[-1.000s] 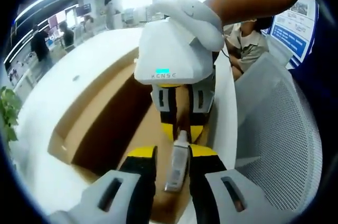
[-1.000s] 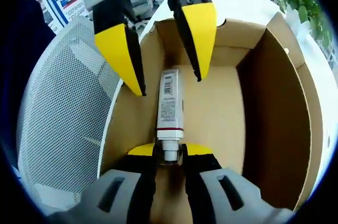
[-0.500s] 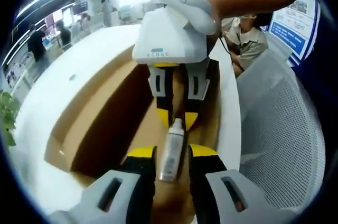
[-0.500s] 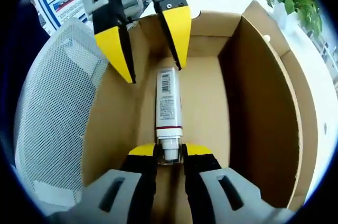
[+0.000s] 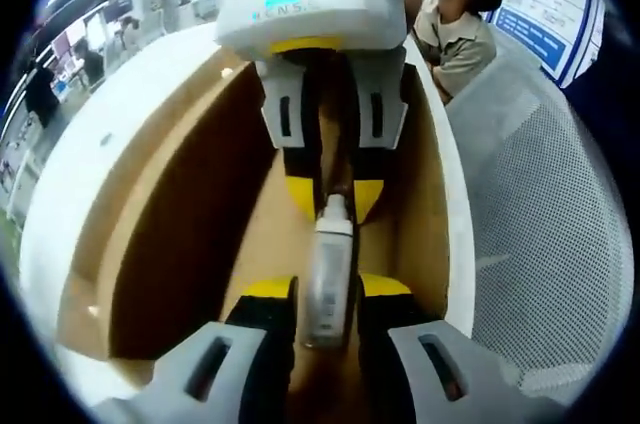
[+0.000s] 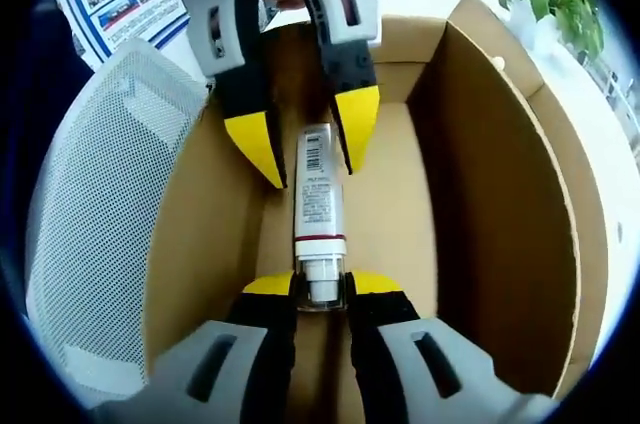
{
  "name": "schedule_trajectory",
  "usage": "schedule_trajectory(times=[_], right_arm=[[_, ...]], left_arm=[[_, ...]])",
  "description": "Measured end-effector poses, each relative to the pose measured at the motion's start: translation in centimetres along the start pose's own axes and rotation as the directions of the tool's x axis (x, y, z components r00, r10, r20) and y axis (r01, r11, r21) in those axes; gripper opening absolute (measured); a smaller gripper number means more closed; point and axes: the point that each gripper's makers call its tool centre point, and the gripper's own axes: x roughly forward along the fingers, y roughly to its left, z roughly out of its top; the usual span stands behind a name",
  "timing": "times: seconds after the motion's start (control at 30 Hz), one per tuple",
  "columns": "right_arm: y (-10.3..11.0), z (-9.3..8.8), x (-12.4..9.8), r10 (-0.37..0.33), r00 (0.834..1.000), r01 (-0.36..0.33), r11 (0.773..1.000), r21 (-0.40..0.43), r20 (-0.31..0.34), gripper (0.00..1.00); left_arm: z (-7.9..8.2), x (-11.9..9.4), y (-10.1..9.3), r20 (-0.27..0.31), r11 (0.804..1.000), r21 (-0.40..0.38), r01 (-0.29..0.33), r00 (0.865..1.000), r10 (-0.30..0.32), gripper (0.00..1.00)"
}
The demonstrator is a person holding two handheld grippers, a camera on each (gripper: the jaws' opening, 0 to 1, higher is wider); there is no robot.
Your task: Operate the shoe box by opening the lid, removing the specified soft item, and placing it in the target area until the item is outside and the box remains undamaged.
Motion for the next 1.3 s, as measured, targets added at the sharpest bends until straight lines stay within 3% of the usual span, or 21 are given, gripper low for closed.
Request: schedule_trajectory(times=[0.43, 0.83, 1.1, 1.3], right_arm=[[0.0, 0.1, 0.0, -0.001, 1.000, 0.001, 1.000, 0.009, 0.021, 0.17], [-0.1, 0.2, 0.0, -0.017, 0.999, 0.016, 1.000, 0.015, 0.036, 0.17], [-0.1, 0.2, 0.0, -0.033, 0.998, 0.031, 0.999, 0.038, 0.047, 0.19], [-0.1, 1.0, -1.3, -0.061, 0.992, 0.054, 0.996, 0.068, 0.109, 0.23]], left_arm=[[-0.8, 1.5, 0.2, -0.030, 1.000, 0.012, 0.011, 0.999, -0.011, 0.19], [-1.3, 2.4, 0.3, -0.065, 0.996, 0.091, 0.000, 0.998, 0.006, 0.20], [-1.3, 2.3, 0.3, -0.057, 0.996, 0.093, 0.002, 0.998, 0.003, 0.19], [-0.8, 1.6, 0.4, -0.018, 0.997, 0.079, -0.005, 1.000, 0.006, 0.18]])
